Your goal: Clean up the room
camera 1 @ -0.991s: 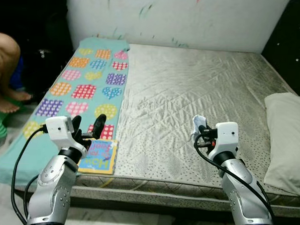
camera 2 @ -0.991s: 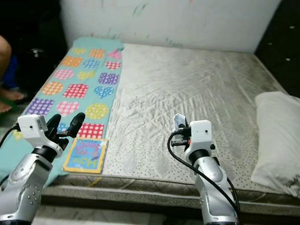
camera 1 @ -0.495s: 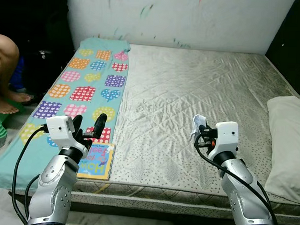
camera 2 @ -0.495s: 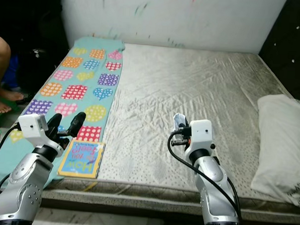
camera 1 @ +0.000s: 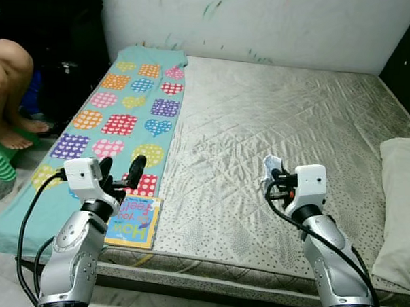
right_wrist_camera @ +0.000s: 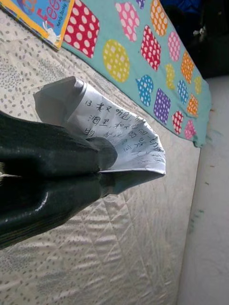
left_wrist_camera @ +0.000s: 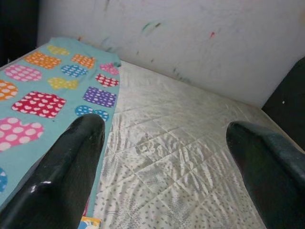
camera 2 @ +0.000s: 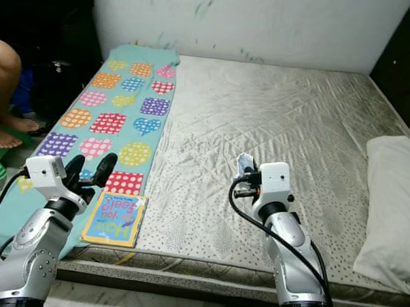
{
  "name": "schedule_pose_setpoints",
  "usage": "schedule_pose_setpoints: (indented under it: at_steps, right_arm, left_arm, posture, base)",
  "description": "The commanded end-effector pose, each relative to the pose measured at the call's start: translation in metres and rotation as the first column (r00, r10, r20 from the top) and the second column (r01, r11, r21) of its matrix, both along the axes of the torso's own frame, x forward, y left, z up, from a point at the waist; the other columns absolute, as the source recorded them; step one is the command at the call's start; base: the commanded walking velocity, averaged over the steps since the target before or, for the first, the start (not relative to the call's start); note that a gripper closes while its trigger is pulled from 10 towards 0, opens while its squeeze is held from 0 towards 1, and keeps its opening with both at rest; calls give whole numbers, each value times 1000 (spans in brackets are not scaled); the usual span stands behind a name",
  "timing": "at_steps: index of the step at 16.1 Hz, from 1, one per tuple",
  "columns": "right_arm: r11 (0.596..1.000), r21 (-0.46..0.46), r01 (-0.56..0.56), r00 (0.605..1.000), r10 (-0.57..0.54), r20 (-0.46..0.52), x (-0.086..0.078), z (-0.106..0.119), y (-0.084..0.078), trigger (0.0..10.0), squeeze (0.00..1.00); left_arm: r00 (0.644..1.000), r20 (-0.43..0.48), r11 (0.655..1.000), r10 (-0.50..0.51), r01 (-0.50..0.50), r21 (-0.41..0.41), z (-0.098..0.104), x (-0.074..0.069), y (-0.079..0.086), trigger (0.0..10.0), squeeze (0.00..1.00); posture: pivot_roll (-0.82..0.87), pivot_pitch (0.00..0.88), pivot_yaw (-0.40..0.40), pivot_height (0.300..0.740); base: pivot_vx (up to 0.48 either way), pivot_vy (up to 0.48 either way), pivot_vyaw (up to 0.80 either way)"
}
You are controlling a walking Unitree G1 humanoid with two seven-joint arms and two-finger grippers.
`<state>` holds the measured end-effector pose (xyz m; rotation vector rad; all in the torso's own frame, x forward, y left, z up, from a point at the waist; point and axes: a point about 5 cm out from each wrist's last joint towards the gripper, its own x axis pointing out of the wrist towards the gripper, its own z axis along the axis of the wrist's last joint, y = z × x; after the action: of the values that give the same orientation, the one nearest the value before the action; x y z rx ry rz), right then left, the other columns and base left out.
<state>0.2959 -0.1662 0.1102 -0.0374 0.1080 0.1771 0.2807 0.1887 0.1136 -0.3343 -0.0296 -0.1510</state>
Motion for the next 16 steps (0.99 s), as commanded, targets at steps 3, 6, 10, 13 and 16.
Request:
schedule_pose_setpoints:
  at_steps: [3,6,10,13,16]
  right_arm:
    - [1000,6,10,1000,-10,16,2,3,-1,10000,0]
    - [1000,5,8,1000,-8,16,1,3,-1,10000,0]
    - [1000,5,6,1000,-7,15,1,3,-1,10000,0]
    - [1000,5,7,1000,-7,14,2,2,-1,10000,0]
    - [1000,12,11,1000,-11,4,2,1,-1,10000,0]
  left_arm:
    - [1000,14,1000,-7,7,20,3,2,0,10000,0]
    - [1000,15,1000,-11,11,22,3,1,-1,10000,0]
    - [1000,14,1000,-14,13,23,3,1,-2,10000,0]
    - [1000,12,1000,-15,14,25,3,1,-2,10000,0]
    - [1000,10,1000,-16,15,27,2,1,-2,10000,0]
  posture:
    - [-80,9,4,740]
    - [-79,8,4,740]
    - [-78,4,4,740]
    - [-78,1,3,740]
    - [-78,1,3,740]
  base:
    - [276,0,0]
    - [293,0,0]
    - [294,0,0]
    - [294,0,0]
    - [290,0,0]
